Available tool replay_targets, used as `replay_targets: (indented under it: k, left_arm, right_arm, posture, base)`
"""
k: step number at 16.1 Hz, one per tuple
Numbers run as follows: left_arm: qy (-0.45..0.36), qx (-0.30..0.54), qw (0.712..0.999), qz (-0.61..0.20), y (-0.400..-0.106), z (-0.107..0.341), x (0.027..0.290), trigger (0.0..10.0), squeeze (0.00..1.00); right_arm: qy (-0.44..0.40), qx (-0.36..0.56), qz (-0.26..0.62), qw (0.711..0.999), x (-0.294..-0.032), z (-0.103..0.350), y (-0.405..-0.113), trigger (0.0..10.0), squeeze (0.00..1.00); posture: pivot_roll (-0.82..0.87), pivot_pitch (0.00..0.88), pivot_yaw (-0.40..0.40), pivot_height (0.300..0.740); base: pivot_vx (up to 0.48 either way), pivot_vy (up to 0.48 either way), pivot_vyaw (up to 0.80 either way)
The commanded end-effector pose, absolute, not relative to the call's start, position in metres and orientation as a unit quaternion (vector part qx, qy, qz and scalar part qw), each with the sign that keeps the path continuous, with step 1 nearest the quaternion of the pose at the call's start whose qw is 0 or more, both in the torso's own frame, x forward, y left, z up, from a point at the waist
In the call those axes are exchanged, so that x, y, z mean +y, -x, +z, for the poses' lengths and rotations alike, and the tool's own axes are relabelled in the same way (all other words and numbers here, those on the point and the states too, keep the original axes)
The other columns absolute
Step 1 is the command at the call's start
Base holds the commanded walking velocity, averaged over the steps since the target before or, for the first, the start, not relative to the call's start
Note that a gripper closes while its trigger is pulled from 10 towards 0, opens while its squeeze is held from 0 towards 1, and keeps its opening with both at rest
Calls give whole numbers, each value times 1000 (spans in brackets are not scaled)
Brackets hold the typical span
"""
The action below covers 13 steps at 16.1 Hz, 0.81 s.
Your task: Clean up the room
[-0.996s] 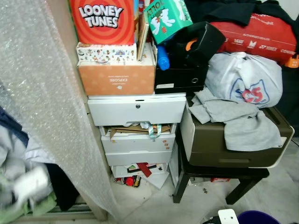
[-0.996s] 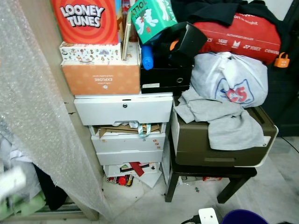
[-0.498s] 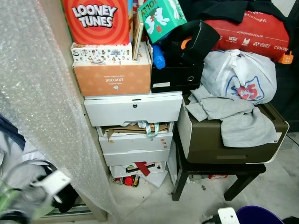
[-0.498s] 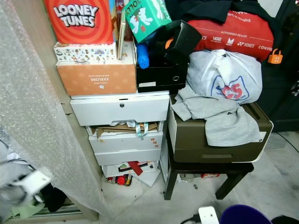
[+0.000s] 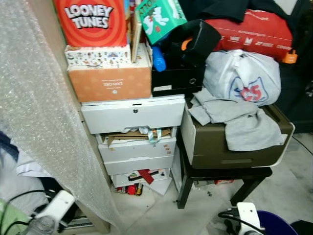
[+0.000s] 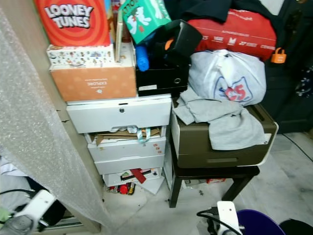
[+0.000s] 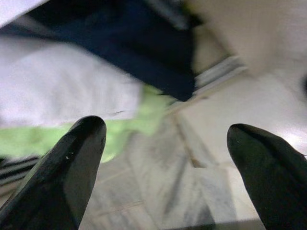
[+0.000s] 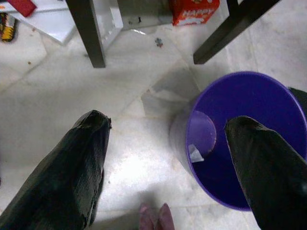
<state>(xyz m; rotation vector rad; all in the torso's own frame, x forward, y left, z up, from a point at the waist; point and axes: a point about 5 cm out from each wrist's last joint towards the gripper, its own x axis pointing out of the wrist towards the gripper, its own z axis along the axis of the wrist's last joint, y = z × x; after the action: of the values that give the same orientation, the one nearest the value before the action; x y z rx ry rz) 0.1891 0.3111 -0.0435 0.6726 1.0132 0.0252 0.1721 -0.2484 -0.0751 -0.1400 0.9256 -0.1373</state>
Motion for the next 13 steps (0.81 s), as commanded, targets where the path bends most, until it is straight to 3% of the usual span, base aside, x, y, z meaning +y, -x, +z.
replay_targets:
  k: [1, 4, 7, 11, 13]
  left_arm:
    - [-308, 472, 825, 40, -190, -38, 320, 10000, 0]
    - [-291, 508, 810, 42, -175, -47, 320, 10000, 0]
    - [-286, 543, 787, 60, -151, -58, 320, 10000, 0]
    - [-277, 555, 782, 65, -138, -63, 321, 10000, 0]
    - [-270, 556, 783, 69, -139, -63, 320, 10000, 0]
  right_arm:
    - [64, 453, -63, 887, -247, -76, -172, 10000, 0]
    - [64, 462, -58, 882, -240, -80, -167, 10000, 0]
    - [65, 472, -54, 878, -234, -83, -164, 10000, 0]
    - [70, 480, -45, 873, -226, -88, -160, 10000, 0]
    - [79, 486, -35, 870, -219, -90, -157, 10000, 0]
  posture:
    - [-86, 0, 8, 740]
    - [-78, 0, 17, 740]
    - [-85, 0, 22, 740]
    - [-81, 0, 22, 740]
    - [-76, 0, 20, 740]
  base:
    - [0, 0, 0]
    - [0, 0, 0]
    - [0, 0, 740]
    - [0, 0, 638]
    - [0, 0, 0]
